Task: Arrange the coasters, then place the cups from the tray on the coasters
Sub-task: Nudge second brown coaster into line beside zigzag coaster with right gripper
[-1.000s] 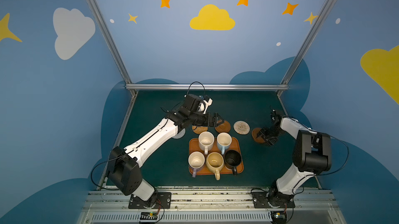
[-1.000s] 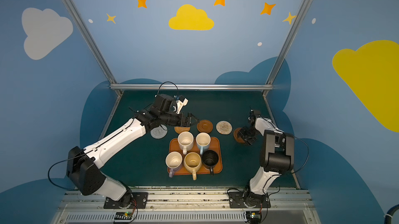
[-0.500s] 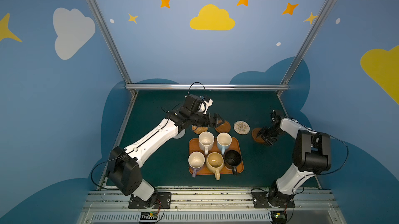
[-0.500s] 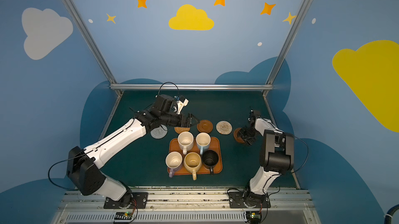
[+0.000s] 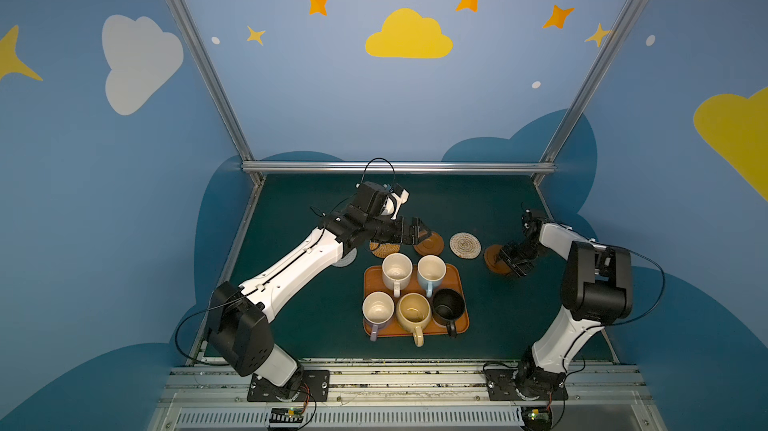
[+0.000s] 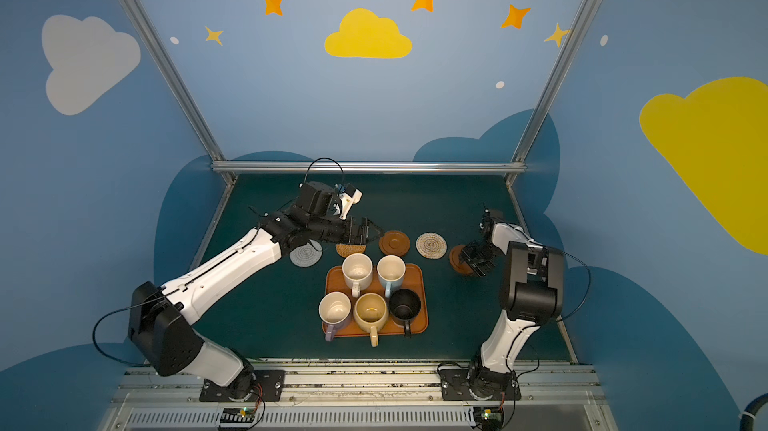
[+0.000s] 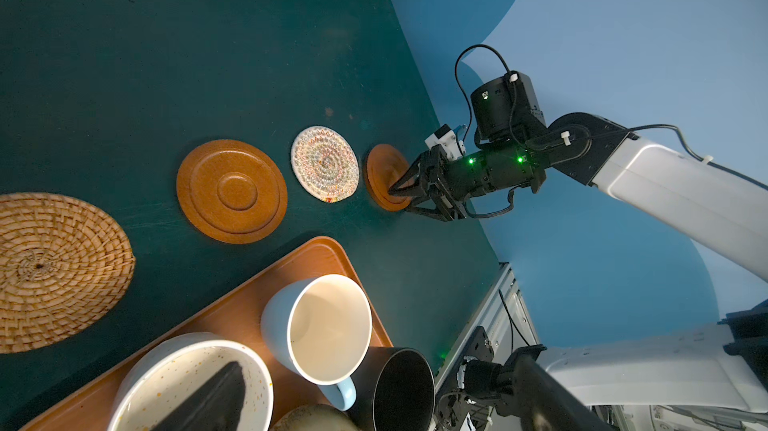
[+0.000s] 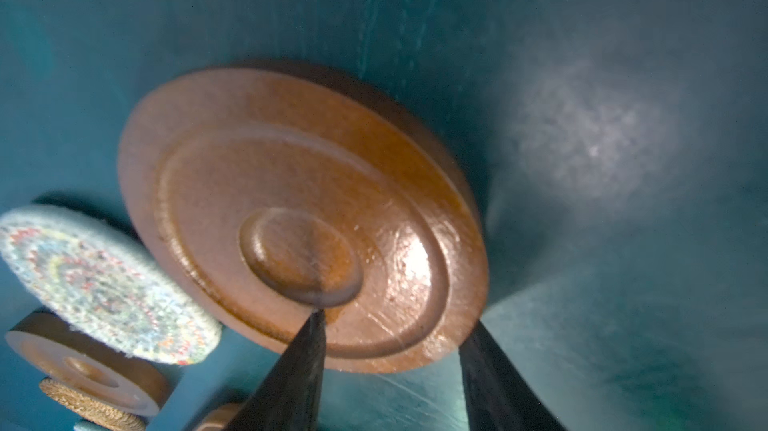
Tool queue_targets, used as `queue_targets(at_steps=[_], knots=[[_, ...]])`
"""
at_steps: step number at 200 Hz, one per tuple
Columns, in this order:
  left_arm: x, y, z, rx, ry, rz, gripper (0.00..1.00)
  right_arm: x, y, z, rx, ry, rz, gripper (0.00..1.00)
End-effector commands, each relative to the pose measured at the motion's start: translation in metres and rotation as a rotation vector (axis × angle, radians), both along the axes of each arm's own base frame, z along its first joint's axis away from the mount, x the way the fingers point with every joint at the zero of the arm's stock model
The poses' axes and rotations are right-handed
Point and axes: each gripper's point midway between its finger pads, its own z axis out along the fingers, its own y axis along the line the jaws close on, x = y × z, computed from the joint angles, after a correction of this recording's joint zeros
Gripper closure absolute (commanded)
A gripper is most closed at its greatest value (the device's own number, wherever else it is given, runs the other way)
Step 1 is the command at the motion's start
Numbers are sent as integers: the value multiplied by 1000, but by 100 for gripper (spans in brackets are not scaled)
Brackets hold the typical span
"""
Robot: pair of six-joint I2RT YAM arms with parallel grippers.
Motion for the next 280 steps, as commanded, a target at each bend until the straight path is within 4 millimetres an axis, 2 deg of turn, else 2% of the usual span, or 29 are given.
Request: queue_targets(at_steps=[1, 98, 144, 205, 280], knots=[[-1, 1, 4, 4, -17, 1, 0, 9, -11, -12, -37, 6, -19, 49], [1, 3, 3, 15, -21, 14, 0, 20, -27, -17, -67, 9, -65, 51], [2, 5, 3, 18, -23, 20, 0, 25, -33, -19, -71, 13, -107, 55], [4, 7, 1, 17, -18, 24, 0, 30, -36, -25, -47, 11, -177, 57], [6, 13, -1, 10, -13, 35, 0, 44, -50, -14, -49, -20, -239, 58]])
